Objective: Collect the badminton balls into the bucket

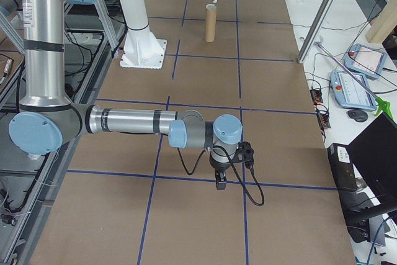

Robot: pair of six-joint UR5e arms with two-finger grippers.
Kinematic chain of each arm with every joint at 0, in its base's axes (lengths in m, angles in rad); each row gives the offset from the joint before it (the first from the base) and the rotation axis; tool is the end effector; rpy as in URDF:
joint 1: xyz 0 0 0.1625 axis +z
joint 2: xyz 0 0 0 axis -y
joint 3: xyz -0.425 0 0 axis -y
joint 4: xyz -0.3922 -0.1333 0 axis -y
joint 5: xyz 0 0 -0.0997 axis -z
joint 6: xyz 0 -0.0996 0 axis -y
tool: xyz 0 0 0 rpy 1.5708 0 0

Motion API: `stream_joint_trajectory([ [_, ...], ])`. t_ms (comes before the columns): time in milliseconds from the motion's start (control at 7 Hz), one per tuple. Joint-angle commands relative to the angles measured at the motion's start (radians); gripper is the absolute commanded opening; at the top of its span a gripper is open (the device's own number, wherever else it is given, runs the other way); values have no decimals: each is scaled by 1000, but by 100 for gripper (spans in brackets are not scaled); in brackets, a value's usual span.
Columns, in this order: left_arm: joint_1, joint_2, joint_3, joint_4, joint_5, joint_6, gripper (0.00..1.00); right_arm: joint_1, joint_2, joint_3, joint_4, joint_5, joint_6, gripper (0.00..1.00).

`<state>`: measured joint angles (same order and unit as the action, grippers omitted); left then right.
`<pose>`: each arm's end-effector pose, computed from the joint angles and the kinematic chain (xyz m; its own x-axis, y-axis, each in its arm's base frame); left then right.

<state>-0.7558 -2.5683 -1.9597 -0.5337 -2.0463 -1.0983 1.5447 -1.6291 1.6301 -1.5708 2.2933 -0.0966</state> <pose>0.3422 -0.4431 0.0565 0.8345 -0.2305 -0.5005 0.1303 0.9651 -0.2272 0.0552 -0.4688 0.6610 0.7439 -0.1166 0.6581 0.0983 0.9930 0.0648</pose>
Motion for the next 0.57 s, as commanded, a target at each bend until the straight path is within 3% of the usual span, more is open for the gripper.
stream_joint_trajectory([
  [0,16,5,2,-2,0,0,0,0,0,0,0,0,0,100],
  [429,32,13,7,-3,0,1,0,0,0,0,0,0,0,100],
])
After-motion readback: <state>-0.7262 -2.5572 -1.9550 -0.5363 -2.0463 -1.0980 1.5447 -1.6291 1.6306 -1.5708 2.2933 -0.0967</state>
